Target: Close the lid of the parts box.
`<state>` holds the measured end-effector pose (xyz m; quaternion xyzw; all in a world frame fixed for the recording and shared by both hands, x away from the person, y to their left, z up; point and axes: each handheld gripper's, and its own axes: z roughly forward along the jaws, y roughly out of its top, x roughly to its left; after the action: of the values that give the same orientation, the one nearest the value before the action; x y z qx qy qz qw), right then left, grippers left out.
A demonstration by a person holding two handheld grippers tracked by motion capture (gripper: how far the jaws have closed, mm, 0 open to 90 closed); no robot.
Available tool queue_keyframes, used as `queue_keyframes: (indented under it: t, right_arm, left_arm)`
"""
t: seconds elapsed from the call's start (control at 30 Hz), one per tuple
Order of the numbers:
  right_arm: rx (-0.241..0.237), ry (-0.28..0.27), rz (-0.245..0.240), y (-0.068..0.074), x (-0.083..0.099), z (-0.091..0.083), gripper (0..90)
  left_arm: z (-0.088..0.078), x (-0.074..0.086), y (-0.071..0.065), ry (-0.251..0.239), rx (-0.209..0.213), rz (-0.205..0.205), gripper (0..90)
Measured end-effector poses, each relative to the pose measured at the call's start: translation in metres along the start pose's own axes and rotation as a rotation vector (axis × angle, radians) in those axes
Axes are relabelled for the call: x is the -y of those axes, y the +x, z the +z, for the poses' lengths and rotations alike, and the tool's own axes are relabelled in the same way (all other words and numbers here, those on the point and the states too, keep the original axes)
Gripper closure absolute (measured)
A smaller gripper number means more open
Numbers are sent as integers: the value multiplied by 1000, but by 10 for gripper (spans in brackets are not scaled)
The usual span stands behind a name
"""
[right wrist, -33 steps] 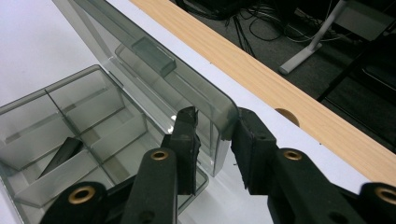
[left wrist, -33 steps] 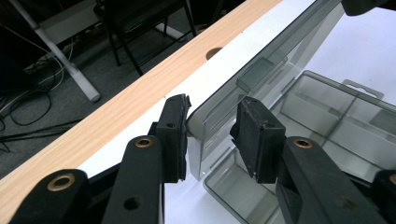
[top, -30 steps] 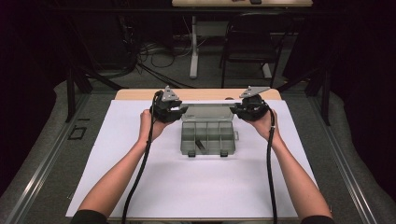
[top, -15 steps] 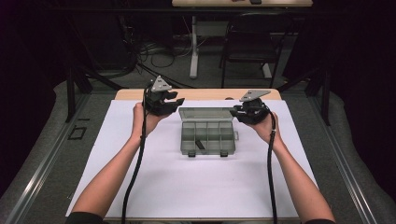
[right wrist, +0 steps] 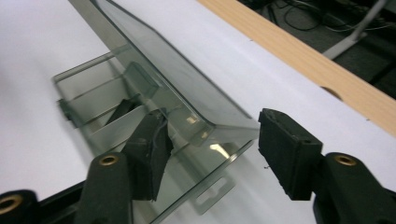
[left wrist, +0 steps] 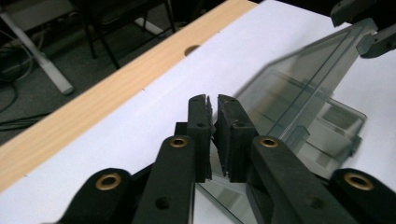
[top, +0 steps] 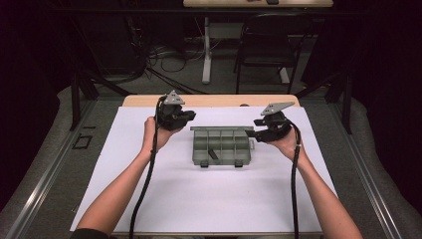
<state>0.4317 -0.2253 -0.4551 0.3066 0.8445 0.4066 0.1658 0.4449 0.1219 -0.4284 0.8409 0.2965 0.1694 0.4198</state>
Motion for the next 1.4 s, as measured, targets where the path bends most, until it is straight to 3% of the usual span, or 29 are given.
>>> queue_keyframes:
  t: [0.07, 0.17, 0.27, 0.37, 0.4, 0.43, 0.5, 0.7, 1.07, 1.2, 1.4]
  right_arm:
    - [-48, -1, 9, 3, 4, -7, 421]
    - [-62, -8, 2, 6, 6, -11, 459]
    - [-92, -22, 2, 9, 8, -13, 596]
    - [-84, -33, -4, 13, 12, -11, 748]
    - [-84, -33, -4, 13, 12, -11, 748]
    - [-59, -29, -12, 16, 17, -5, 835]
    - [-38, -14, -14, 20, 23, 0, 895]
    - [-14, 36, -12, 27, 36, 14, 900]
    - [14, 120, -27, 35, 42, 27, 900]
    - [21, 132, -25, 36, 43, 30, 900]
    - [12, 140, -7, 35, 44, 31, 900]
  left_arm:
    - [1, 6, -3, 10, 10, 8, 878]
    - [4, 13, -7, 10, 19, 7, 895]
    - [7, 20, -12, 19, 33, 12, 897]
    - [12, 26, -17, 27, 48, 15, 896]
    - [12, 26, -17, 27, 48, 15, 897]
    - [16, 30, -21, 40, 58, 23, 897]
    - [21, 35, -25, 57, 62, 33, 897]
    - [31, 46, -30, 87, 70, 44, 898]
    - [45, 66, -38, 137, 77, 53, 899]
    - [48, 71, -39, 165, 79, 64, 899]
    - [48, 72, -38, 155, 81, 55, 900]
